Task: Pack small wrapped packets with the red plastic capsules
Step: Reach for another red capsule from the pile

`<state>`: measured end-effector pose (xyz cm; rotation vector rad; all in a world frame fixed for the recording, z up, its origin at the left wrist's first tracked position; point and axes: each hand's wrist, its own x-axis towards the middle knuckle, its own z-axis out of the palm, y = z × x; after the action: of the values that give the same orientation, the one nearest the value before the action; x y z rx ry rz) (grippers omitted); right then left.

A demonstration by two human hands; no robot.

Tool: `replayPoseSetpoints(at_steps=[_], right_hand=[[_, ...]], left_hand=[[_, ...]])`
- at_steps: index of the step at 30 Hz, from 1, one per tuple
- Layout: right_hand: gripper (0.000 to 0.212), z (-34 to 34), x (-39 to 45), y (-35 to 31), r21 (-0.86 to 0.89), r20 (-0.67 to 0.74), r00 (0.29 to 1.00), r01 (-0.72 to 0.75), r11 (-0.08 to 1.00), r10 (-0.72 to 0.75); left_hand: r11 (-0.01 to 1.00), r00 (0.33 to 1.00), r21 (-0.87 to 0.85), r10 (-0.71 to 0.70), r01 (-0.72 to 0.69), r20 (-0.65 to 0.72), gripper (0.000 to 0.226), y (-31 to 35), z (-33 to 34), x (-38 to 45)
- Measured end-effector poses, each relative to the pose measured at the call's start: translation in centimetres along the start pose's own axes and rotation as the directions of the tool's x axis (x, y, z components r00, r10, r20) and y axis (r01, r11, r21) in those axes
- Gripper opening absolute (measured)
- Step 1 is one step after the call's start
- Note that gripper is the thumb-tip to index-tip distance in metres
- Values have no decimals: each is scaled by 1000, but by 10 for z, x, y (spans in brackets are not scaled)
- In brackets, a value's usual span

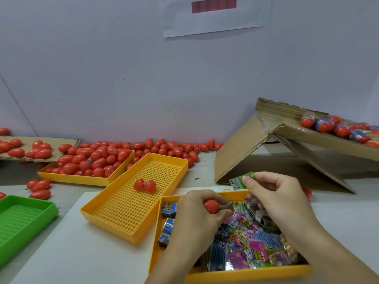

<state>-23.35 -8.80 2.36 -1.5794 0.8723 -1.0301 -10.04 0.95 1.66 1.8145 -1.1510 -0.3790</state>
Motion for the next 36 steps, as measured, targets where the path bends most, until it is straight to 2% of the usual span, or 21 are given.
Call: replayPoseSetpoints(at_steps=[3,8,13,15,18,21,25,29,32,36], right_hand=[[5,0,0,1,-14,-5,1000,0,1000,0],[4,0,0,1,4,20,1000,3,1000,-3],[11,1,1,3,48,43,999,-22,999,20],[21,1,2,3,87,83,996,-49,995,42],[29,3,3,3,135,204,976,-101,986,72],[27,6,-1,2,129,285,958,-79,988,40],[13,10,-4,2,3,153,988,25,1000,-25],[13,12,-6,0,-139,20,987,159,977,-158],[4,13,-8,-1,-136,90,979,196,971,-185],[28,16,-10,-3,-60,197,972,140,988,-125]], left_hand=[[996,999,84,27,-25,-34,24,0,0,0],[999,999,-10,52,-52,-16,22,-1,0,1],[997,996,-14,82,-82,-27,22,1,0,-2],[992,998,-117,47,-51,-33,21,3,-1,-2],[927,999,-371,-48,51,17,14,6,-4,-1],[893,996,-442,-80,83,26,9,5,-7,0],[887,995,-456,-95,74,-23,9,3,-7,1],[895,992,-442,-99,54,-79,17,2,-6,1],[910,990,-415,-74,17,-121,21,3,-6,2],[934,990,-352,9,-58,-139,23,3,-6,1]])
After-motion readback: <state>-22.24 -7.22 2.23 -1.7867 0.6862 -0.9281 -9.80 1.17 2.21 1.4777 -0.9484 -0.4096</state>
